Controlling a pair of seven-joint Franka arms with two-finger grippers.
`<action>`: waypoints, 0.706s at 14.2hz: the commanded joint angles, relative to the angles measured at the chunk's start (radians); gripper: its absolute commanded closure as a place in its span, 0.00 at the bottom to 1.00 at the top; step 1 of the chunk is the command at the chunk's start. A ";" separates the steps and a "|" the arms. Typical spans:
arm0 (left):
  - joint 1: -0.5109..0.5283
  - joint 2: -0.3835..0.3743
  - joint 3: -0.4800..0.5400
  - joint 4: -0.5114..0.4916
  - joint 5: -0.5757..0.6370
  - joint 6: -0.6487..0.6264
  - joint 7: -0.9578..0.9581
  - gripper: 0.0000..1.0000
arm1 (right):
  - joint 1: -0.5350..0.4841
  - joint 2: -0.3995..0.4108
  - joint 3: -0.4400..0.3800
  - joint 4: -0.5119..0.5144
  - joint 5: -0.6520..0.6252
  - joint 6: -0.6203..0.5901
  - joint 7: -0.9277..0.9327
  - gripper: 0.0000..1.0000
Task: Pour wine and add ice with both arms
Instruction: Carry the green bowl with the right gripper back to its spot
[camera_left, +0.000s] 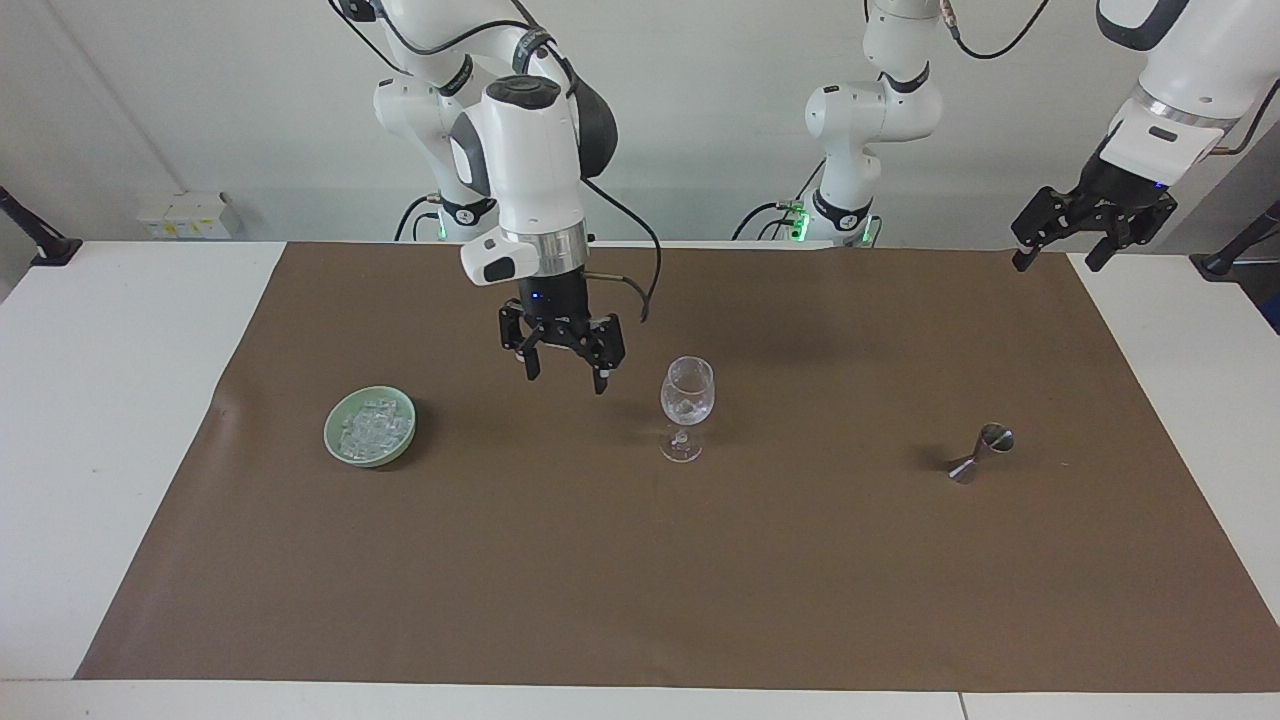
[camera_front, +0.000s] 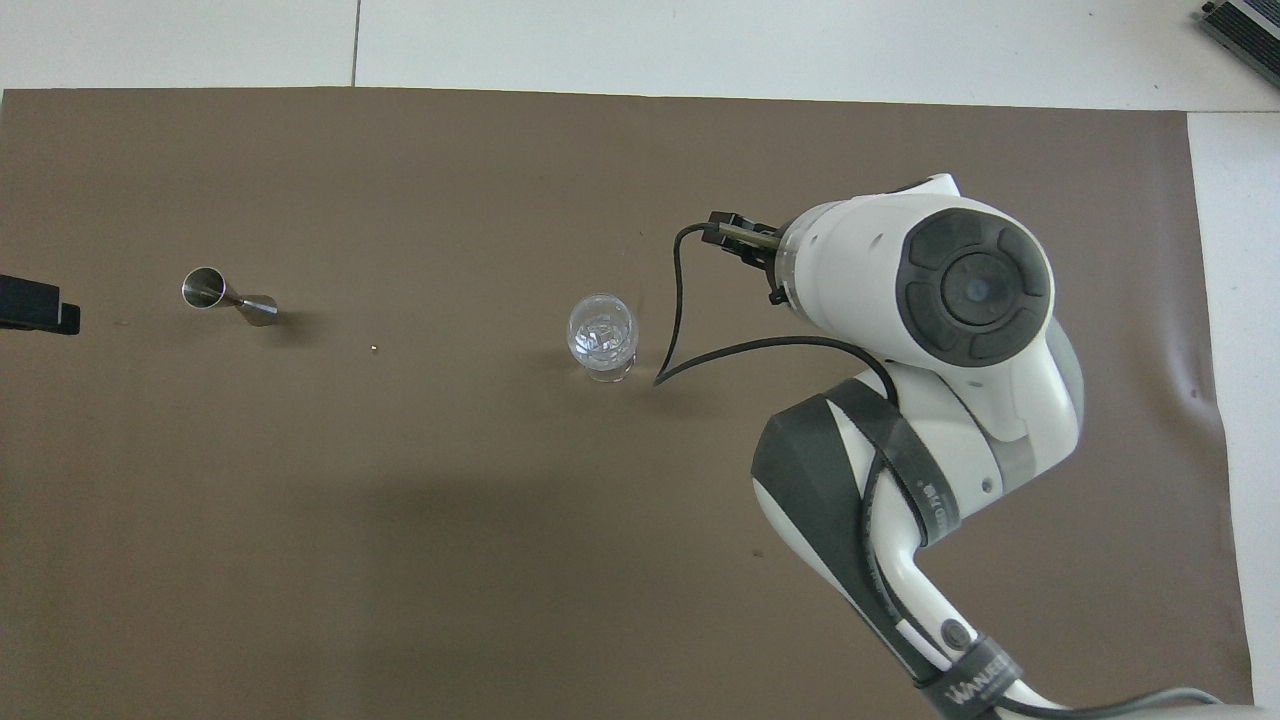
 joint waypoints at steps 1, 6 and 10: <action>-0.021 -0.028 0.019 -0.033 0.017 -0.009 0.007 0.00 | -0.082 -0.057 0.017 -0.007 -0.001 -0.080 -0.084 0.00; -0.029 -0.027 0.019 -0.033 0.017 0.007 0.001 0.00 | -0.075 -0.091 -0.100 -0.004 0.085 -0.204 -0.234 0.00; -0.029 -0.027 0.018 -0.033 0.017 0.014 -0.001 0.00 | -0.051 -0.135 -0.225 0.011 0.112 -0.308 -0.438 0.00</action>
